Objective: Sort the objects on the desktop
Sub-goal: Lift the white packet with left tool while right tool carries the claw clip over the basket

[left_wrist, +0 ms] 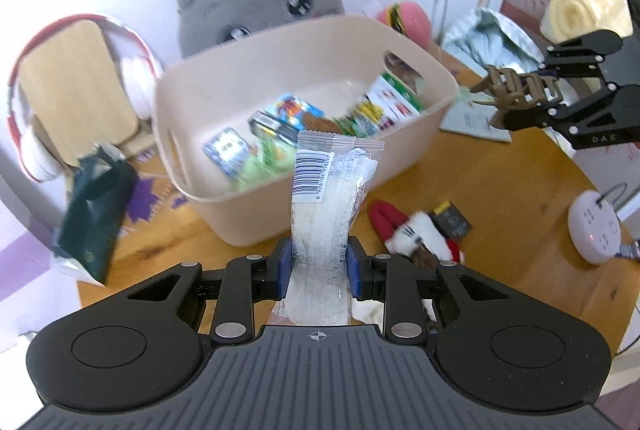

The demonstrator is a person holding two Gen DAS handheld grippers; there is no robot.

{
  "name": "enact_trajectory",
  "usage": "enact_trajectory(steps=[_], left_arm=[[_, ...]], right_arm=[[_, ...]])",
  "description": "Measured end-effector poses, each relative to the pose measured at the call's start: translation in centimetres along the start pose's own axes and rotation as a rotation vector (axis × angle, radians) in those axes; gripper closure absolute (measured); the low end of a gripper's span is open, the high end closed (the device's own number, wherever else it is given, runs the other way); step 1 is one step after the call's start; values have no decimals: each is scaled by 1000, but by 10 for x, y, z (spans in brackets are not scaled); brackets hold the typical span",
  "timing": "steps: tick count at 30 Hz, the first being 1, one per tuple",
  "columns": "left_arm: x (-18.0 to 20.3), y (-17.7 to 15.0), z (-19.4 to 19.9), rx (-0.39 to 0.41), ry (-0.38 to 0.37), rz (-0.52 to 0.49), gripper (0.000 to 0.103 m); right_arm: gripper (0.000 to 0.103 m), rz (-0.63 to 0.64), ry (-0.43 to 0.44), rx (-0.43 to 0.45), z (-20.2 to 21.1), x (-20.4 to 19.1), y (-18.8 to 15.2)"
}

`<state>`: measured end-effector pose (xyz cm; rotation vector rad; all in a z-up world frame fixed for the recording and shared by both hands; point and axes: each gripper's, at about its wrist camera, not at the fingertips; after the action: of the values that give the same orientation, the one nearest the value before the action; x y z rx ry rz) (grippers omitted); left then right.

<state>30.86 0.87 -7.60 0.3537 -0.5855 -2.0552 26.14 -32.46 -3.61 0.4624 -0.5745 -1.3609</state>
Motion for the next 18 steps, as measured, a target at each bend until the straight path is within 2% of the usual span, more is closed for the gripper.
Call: enact_trajectory(steps=[9, 18], left_arm=[[-22, 28, 16, 70, 60, 40, 75], [-38, 66, 4, 115, 113, 115, 75]], right_arm=[[67, 13, -48, 75, 10, 11, 33], [67, 16, -60, 101, -7, 13, 64]])
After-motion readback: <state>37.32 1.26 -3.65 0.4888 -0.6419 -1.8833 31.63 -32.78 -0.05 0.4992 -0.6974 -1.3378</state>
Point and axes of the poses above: each gripper's, at about its wrist camera, not at the fingertips, and z roughly against the way its jaws point, x to its right, y to its top, and after that the axes turned 3 degrees about -x, right-handed
